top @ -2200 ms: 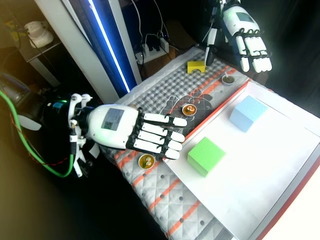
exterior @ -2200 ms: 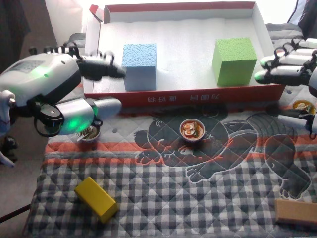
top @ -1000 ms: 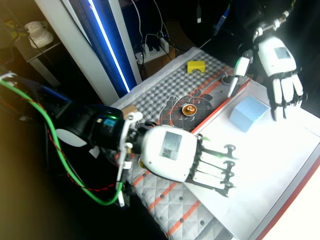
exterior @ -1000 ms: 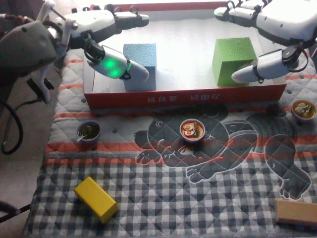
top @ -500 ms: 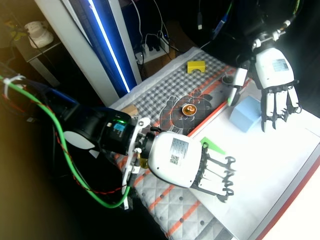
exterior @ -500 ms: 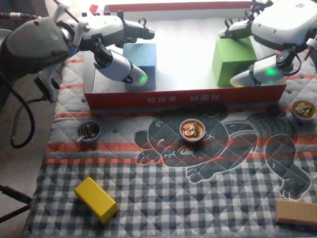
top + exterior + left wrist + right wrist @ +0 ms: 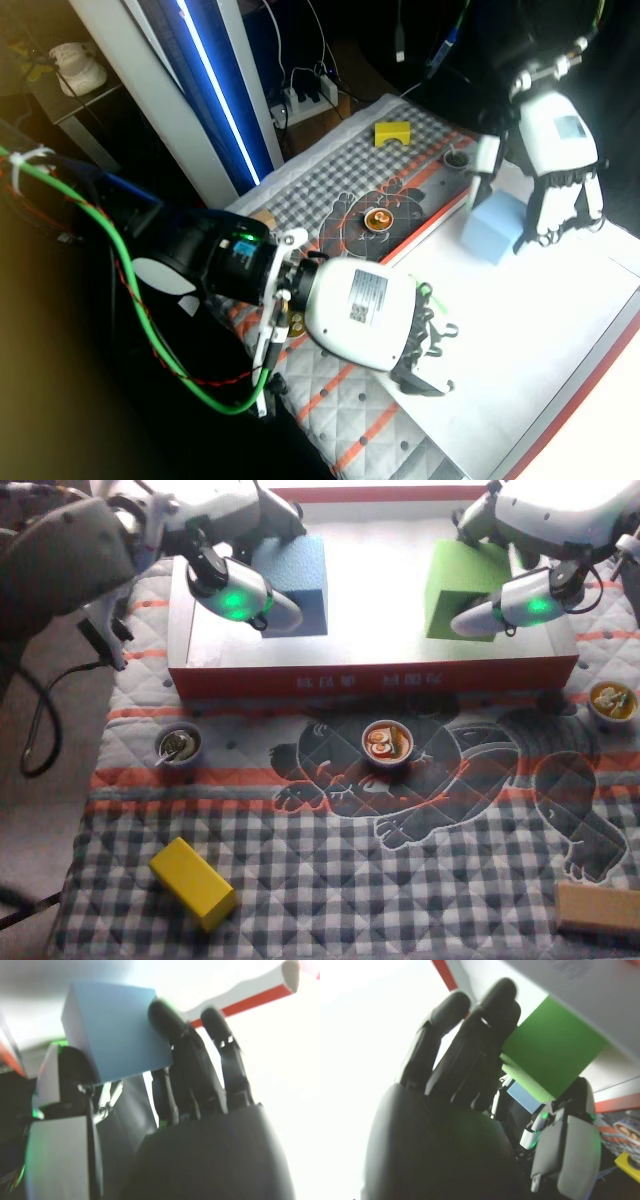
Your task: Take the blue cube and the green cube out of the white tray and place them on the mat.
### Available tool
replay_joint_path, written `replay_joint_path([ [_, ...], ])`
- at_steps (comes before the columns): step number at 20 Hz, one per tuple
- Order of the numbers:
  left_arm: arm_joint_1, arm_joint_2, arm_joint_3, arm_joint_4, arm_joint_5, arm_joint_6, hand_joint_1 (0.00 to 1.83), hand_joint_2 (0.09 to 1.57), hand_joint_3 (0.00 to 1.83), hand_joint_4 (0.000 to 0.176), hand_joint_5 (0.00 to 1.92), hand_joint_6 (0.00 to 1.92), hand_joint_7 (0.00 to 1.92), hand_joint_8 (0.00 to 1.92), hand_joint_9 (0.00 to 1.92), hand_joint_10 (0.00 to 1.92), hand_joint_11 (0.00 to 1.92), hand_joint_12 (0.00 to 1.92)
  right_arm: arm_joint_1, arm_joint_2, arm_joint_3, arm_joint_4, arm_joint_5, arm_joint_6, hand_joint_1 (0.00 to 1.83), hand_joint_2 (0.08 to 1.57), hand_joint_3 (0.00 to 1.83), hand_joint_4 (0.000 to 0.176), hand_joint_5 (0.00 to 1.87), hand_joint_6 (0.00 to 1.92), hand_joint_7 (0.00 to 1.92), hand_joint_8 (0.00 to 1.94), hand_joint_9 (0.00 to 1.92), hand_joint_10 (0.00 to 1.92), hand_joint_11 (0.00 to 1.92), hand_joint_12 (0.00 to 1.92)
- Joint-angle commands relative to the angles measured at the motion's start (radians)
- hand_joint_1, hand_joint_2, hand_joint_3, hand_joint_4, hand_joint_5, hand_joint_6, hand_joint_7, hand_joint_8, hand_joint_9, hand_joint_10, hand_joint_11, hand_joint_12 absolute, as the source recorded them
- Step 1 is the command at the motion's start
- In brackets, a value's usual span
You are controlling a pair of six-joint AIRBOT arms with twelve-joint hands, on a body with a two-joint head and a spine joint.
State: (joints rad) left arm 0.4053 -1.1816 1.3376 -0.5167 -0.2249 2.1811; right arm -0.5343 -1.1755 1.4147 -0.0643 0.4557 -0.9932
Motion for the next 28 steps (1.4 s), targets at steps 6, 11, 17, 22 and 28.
replay_joint_path([
  [6,0.124,0.231,-0.286,0.309,-0.325,-0.242,1.23,1.17,0.0,0.0,0.94,0.83,0.84,1.41,0.61,1.23,0.14,1.52,-0.092,0.204,-0.215,-0.002,0.384,-0.002,0.93,1.19,0.0,0.176,0.82,1.23,1.18,0.0,0.94,0.49,0.46,1.46],
  [11,0.288,0.329,-0.428,0.379,-0.449,-0.391,1.24,1.16,0.0,0.0,1.02,0.71,0.8,1.45,0.57,1.36,0.22,1.7,-0.281,0.329,-0.384,-0.028,0.524,0.003,0.77,1.12,0.0,0.0,1.01,0.1,1.34,0.03,1.06,0.65,0.64,1.45],
  [17,0.334,0.289,-0.417,0.339,-0.418,-0.392,1.04,1.04,0.0,0.003,0.88,0.3,0.7,0.87,0.46,1.11,0.07,1.44,-0.42,0.322,-0.387,-0.054,0.534,0.112,0.69,1.09,0.0,0.0,0.85,0.0,1.1,0.0,1.05,0.21,0.6,1.14],
  [22,0.339,0.262,-0.398,0.298,-0.43,-0.392,0.8,0.96,0.0,0.074,0.59,0.0,0.5,0.0,0.41,0.06,0.0,0.86,-0.427,0.308,-0.374,-0.054,0.534,0.135,0.38,1.1,0.0,0.069,0.05,0.0,0.22,0.0,0.24,0.0,0.08,0.49],
  [28,0.384,0.307,-0.438,0.262,-0.593,-0.434,0.68,0.88,0.0,0.161,0.39,0.0,0.27,0.0,0.12,0.0,0.0,0.0,-0.426,0.309,-0.364,-0.038,0.58,0.169,0.32,1.11,0.0,0.08,0.0,0.0,0.06,0.0,0.06,0.0,0.0,0.08],
])
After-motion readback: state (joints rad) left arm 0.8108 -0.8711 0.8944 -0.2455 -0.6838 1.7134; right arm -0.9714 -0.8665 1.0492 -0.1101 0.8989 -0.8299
